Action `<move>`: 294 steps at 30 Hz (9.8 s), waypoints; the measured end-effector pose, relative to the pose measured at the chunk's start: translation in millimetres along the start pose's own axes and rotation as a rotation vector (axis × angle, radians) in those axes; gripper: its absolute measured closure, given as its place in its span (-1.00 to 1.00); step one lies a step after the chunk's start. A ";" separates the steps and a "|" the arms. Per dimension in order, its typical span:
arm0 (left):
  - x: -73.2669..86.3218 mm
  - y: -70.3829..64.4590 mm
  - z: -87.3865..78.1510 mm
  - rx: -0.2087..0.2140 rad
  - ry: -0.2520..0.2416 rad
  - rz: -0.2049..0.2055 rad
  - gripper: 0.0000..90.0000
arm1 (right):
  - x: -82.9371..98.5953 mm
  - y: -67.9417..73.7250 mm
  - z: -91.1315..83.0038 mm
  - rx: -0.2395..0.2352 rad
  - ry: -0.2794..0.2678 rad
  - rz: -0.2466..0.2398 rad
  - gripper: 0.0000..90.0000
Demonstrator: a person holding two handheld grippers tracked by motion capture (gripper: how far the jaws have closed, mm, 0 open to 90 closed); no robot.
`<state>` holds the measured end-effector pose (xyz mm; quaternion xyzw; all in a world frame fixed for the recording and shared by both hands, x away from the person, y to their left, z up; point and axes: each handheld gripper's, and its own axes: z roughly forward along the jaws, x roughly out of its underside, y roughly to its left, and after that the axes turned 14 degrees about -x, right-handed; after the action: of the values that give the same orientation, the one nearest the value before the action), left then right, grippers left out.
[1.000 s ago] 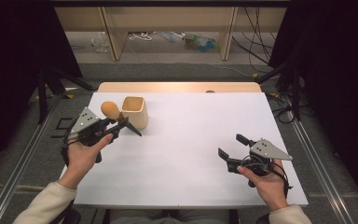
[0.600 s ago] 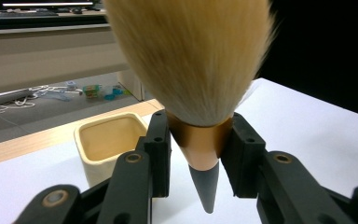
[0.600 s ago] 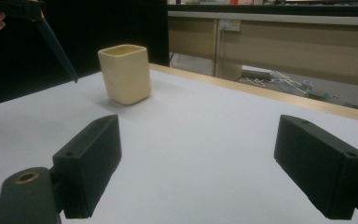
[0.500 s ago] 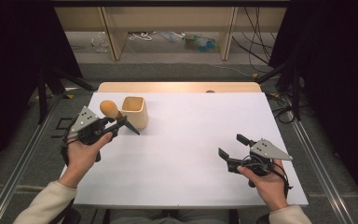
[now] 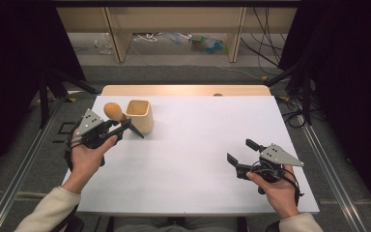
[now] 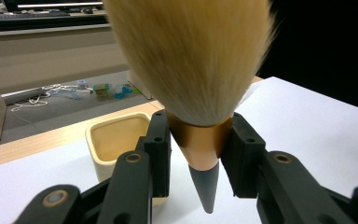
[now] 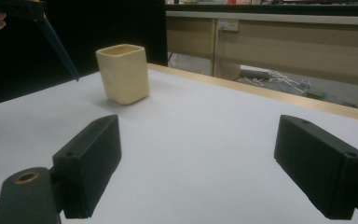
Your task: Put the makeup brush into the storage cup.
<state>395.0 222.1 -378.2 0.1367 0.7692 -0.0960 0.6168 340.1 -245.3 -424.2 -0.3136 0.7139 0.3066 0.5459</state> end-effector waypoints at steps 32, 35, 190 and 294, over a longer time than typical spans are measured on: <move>-5.5 1.6 1.7 -0.048 0.005 0.002 0.45 | 1.0 -1.2 1.5 0.000 -0.015 0.012 -0.65; -5.8 2.3 1.8 -0.052 0.005 0.006 0.45 | 0.7 -1.2 0.6 0.012 -0.002 0.011 -0.65; -48.5 10.4 31.7 -0.151 -0.062 0.022 0.46 | 1.9 -2.5 0.2 0.015 0.006 0.032 -0.65; -51.3 10.7 67.9 -0.188 -0.044 0.044 0.46 | 2.6 -3.0 1.0 -0.005 0.011 0.050 -0.65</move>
<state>471.5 206.0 -342.9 0.0930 0.7579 -0.0130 0.6456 342.5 -246.7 -427.3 -0.2988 0.7236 0.3202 0.5335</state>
